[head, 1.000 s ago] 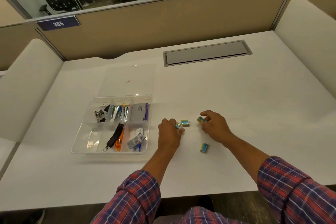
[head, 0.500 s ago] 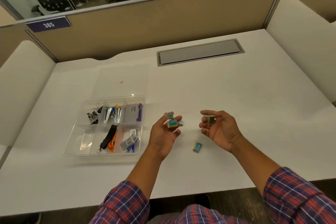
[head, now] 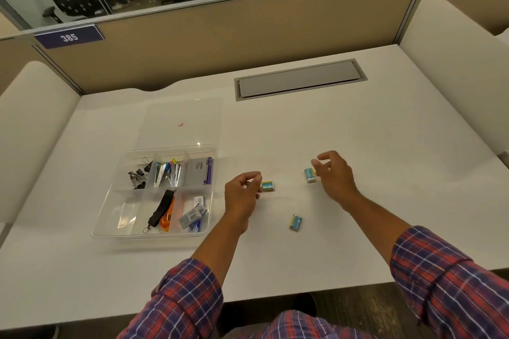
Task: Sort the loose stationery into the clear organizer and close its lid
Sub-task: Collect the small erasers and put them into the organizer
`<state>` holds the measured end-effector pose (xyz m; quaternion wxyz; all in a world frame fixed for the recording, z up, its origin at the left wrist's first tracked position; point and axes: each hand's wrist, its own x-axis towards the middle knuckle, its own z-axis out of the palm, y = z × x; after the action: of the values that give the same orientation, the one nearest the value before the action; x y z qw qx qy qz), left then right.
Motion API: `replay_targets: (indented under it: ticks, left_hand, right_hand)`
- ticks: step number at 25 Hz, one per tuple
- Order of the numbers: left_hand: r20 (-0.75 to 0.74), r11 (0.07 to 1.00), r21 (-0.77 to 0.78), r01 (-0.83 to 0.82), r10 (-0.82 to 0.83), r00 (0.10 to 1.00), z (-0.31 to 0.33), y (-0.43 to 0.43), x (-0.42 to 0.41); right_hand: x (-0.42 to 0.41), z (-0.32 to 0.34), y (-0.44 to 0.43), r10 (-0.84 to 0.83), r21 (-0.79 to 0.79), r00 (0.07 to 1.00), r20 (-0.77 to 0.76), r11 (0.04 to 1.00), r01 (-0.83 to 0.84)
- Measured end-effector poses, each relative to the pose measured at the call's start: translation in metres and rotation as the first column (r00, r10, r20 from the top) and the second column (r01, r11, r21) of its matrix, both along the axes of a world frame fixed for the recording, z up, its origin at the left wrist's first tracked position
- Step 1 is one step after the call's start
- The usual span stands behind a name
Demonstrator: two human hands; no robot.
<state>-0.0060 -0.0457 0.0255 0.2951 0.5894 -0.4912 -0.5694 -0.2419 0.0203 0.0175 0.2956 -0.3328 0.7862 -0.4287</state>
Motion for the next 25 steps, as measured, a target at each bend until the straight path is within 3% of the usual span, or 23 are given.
replay_targets:
  ticks: [2,4,6,10,12,14,16,18,20,22,25]
  left_hand:
    - [0.231,0.973,-0.219,0.077,-0.025,0.973,-0.005,-0.006,0.000]
    - [0.376,0.932,-0.291,0.217,-0.097,0.922,-0.008,-0.012,0.000]
    - [0.468,0.895,-0.255,0.366,-0.216,0.857,-0.012,-0.017,-0.002]
    - [0.710,0.801,-0.158,0.578,-0.315,0.630,-0.022,-0.019,-0.009]
    - [0.754,0.776,-0.167,0.608,-0.297,0.586,-0.026,-0.019,-0.010]
    - [0.766,0.756,-0.206,0.621,-0.271,0.583,-0.030,-0.020,-0.012]
    - [0.718,0.784,-0.231,0.576,-0.263,0.645,-0.031,-0.021,-0.014]
    - [0.587,0.844,-0.233,0.483,-0.273,0.762,-0.029,-0.023,-0.014]
    - [0.374,0.909,-0.205,0.363,-0.270,0.887,-0.026,-0.025,-0.013]
    - [0.090,0.975,-0.045,0.217,-0.213,0.973,-0.020,-0.025,-0.010]
    - [-0.333,0.942,0.318,0.105,0.007,0.943,-0.015,-0.021,-0.005]
  right_hand:
    - [-0.004,-0.009,-0.002,0.153,0.089,0.980,-0.126,0.986,-0.143]
    - [-0.003,-0.017,-0.004,0.246,0.208,0.946,-0.212,0.957,-0.202]
    - [0.001,-0.022,-0.007,0.309,0.335,0.910,-0.275,0.918,-0.211]
    - [0.005,-0.026,-0.013,0.447,0.466,0.806,-0.387,0.849,-0.248]
    - [0.001,-0.025,-0.014,0.440,0.458,0.823,-0.360,0.852,-0.255]
    - [-0.001,-0.021,-0.010,0.337,0.394,0.908,-0.248,0.892,-0.223]
    - [0.000,-0.011,-0.005,0.192,0.302,0.980,-0.053,0.939,-0.167]
    - [-0.001,0.003,0.002,0.047,0.176,0.941,0.335,0.978,-0.111]
    - [-0.006,0.012,0.011,-0.016,0.062,0.689,0.725,0.997,-0.041]
    - [-0.009,0.018,0.020,0.022,-0.051,0.463,0.886,0.997,0.051]
    - [-0.008,0.021,0.029,0.110,-0.152,0.383,0.917,0.985,0.081]
